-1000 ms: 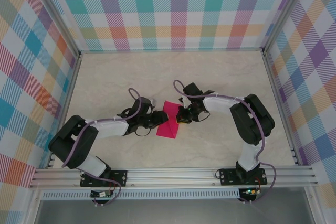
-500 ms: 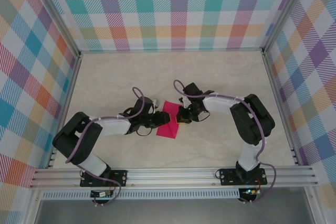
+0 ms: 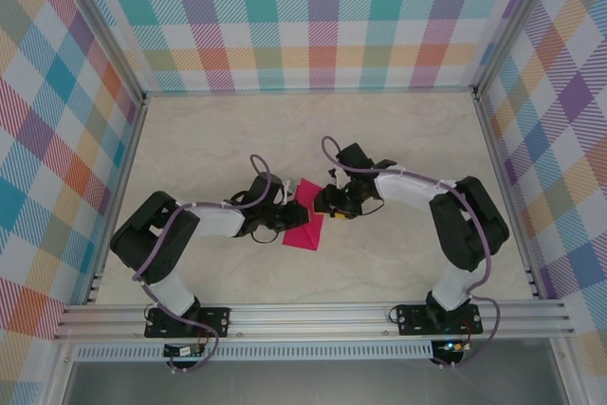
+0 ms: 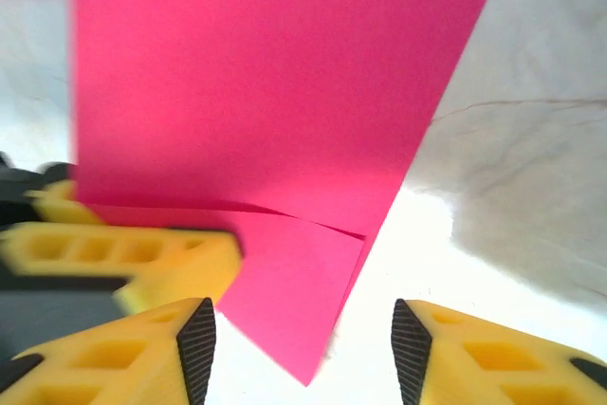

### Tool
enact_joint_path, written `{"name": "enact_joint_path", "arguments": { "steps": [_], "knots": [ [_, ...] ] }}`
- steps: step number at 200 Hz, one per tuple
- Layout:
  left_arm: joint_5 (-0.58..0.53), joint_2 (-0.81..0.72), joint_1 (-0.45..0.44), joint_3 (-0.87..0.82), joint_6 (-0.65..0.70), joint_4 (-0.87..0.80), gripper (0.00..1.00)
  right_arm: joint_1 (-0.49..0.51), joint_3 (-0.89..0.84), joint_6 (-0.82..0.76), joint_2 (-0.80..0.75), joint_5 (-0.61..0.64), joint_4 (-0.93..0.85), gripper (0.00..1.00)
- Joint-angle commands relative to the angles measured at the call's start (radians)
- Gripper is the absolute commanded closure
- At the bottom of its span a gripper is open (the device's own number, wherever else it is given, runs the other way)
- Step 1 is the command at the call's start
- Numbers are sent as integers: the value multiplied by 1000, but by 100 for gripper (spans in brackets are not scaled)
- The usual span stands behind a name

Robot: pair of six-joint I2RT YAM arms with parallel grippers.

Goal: Fold a paper plane with a square sheet of paper (pick it up from the middle)
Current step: Turn over the paper at the center of the table.

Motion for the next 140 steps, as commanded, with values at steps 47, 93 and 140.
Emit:
{"name": "enact_joint_path", "arguments": {
  "steps": [47,93,140],
  "knots": [
    [-101,-102,-12,109,132,-237,100,-39,-7,61,-220,278,-153,35],
    [-413,-210,-15,408,330,-858,100,-52,-13,103,-338,434,-213,25],
    [-809,-193,-61,636,448,-1146,100,-76,-33,128,-415,519,-240,15]
  ]
}}
